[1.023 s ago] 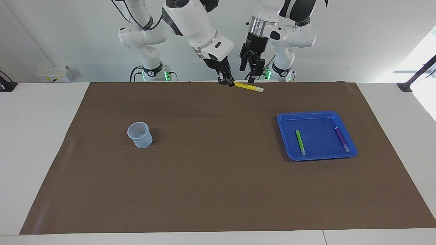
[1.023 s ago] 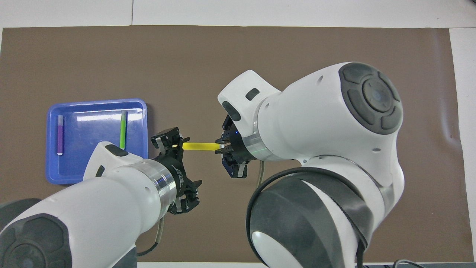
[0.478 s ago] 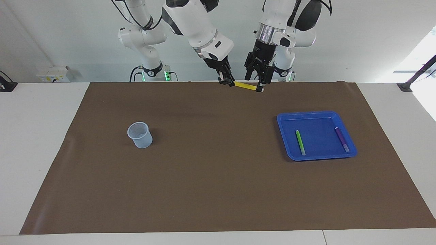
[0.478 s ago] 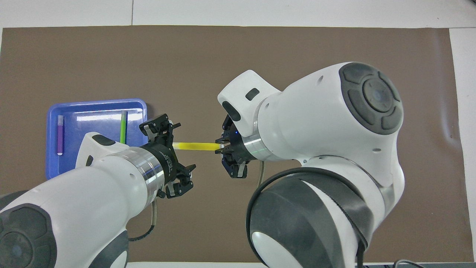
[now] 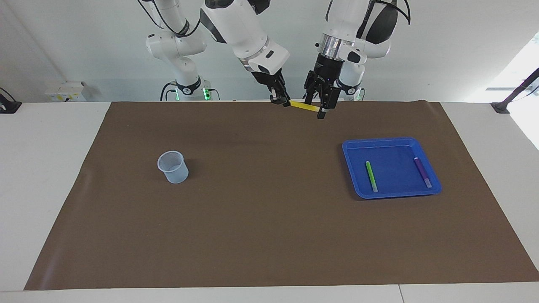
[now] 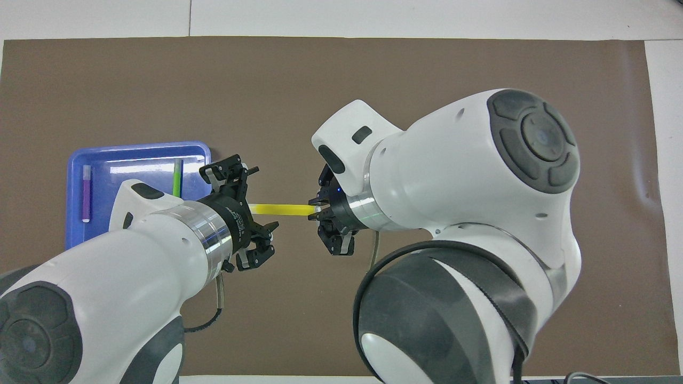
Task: Right arm passes pens to left for tray arrangement
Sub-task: 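Grasp the yellow pen with the left gripper from the right gripper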
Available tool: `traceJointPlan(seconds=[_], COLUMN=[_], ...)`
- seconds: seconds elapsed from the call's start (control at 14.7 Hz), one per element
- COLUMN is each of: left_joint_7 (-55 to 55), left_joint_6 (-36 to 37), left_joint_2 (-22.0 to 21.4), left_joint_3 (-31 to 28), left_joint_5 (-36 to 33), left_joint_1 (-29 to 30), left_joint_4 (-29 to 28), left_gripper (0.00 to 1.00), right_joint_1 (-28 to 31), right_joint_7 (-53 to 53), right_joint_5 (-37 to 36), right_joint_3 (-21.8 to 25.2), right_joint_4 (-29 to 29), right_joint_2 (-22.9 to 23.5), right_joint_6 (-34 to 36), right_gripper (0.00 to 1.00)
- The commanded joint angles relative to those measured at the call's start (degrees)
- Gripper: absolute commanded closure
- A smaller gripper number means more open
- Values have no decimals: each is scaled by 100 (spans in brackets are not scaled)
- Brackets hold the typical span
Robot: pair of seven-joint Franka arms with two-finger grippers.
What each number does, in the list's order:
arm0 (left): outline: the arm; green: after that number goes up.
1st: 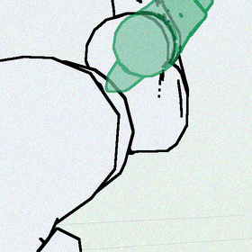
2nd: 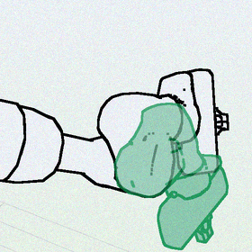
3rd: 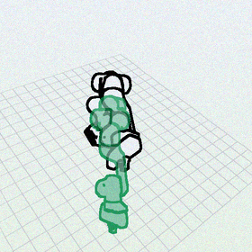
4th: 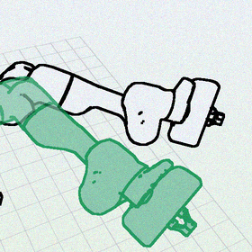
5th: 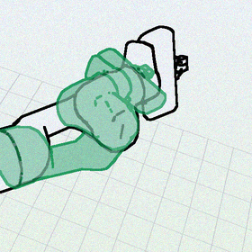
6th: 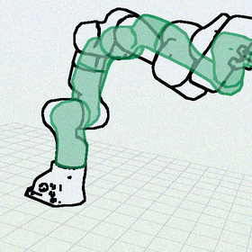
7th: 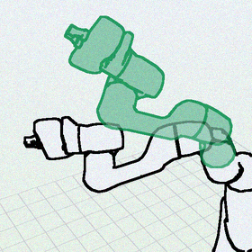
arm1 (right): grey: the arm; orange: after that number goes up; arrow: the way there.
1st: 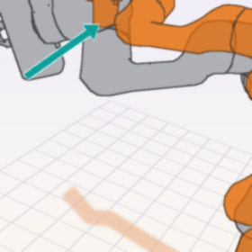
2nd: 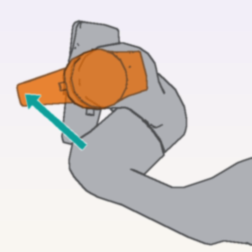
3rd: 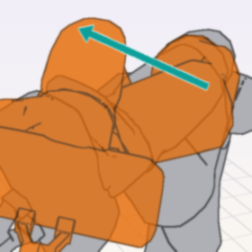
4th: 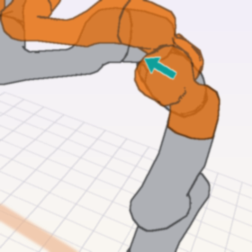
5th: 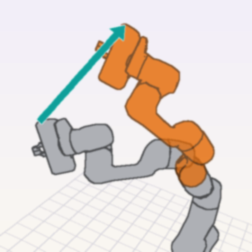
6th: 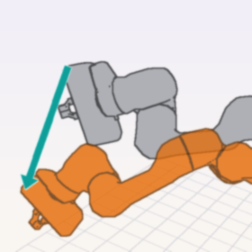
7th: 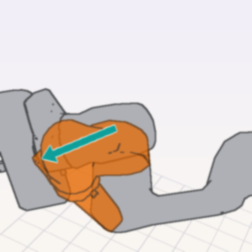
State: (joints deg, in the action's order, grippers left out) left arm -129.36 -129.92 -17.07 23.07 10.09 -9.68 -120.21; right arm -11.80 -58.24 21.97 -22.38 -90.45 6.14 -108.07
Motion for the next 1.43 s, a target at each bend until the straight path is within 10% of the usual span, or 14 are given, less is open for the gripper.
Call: traceJointPlan(seconds=[0.0, 0.34, 0.96, 1.02, 1.09, 1.36], left_joint_7=[52, 52, 43, 43, 43, 43], left_joint_6=[-139, -122, -148, -148, -139, -131], left_joint_2=[-33, -33, 28, 37, 37, 37], left_joint_3=[-22, -22, -31, -31, -31, -31], left_joint_5=[-86, -95, -95, -95, -95, -95], left_joint_1=[10, 10, 80, 80, 80, 150], left_joint_4=[-90, -81, -20, -20, -20, -11], left_gripper=[30, 100, 100, 100, 100, 100], right_joint_1=[29, 29, 29, 29, 29, 29], right_joint_7=[-91, -82, -47, -47, -47, -47], right_joint_5=[141, 141, 124, 123, 123, 53], right_joint_3=[-30, -39, -30, -30, -30, -12], right_joint_4=[116, 116, 116, 116, 116, 116], right_joint_2=[71, 71, 63, 63, 63, 19], right_joint_6=[93, 84, 93, 101, 110, 101], right_gripper=[100, 100, 100, 39, 0, 0])
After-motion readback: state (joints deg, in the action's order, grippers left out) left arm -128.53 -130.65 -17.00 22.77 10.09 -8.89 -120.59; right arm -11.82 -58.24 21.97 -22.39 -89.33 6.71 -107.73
